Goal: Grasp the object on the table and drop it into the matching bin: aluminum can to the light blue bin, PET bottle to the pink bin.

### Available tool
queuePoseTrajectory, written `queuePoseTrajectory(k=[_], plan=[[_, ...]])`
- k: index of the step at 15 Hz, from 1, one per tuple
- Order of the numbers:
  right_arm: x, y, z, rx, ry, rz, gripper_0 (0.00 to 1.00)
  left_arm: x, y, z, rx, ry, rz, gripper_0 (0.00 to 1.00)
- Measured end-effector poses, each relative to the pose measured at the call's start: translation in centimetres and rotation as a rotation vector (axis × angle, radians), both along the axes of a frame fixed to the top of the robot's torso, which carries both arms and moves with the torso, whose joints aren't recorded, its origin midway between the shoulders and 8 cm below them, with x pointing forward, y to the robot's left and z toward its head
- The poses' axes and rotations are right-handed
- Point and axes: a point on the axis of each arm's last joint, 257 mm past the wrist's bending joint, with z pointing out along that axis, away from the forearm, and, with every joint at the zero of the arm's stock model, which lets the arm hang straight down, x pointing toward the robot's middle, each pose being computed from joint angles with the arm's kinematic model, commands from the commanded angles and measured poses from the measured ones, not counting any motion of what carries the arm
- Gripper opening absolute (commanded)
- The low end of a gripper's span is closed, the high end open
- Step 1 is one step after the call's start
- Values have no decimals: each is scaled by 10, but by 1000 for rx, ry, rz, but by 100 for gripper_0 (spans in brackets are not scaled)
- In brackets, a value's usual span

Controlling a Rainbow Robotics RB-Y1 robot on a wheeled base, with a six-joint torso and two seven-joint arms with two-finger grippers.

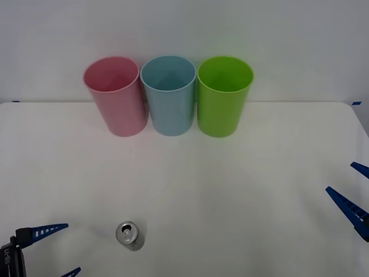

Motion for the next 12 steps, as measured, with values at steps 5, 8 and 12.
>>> queuePoseTrajectory(k=[5, 8, 12], plan=[[0, 0, 0, 0, 0, 0, 100, 4, -22, -8, -30, -23, 4, 100], [0, 0, 0, 0, 0, 0, 100, 8, -37, -12, -30, -47, -6, 100], [0, 0, 0, 0, 0, 0, 100, 15, -53, -15, -21, -74, -26, 100]])
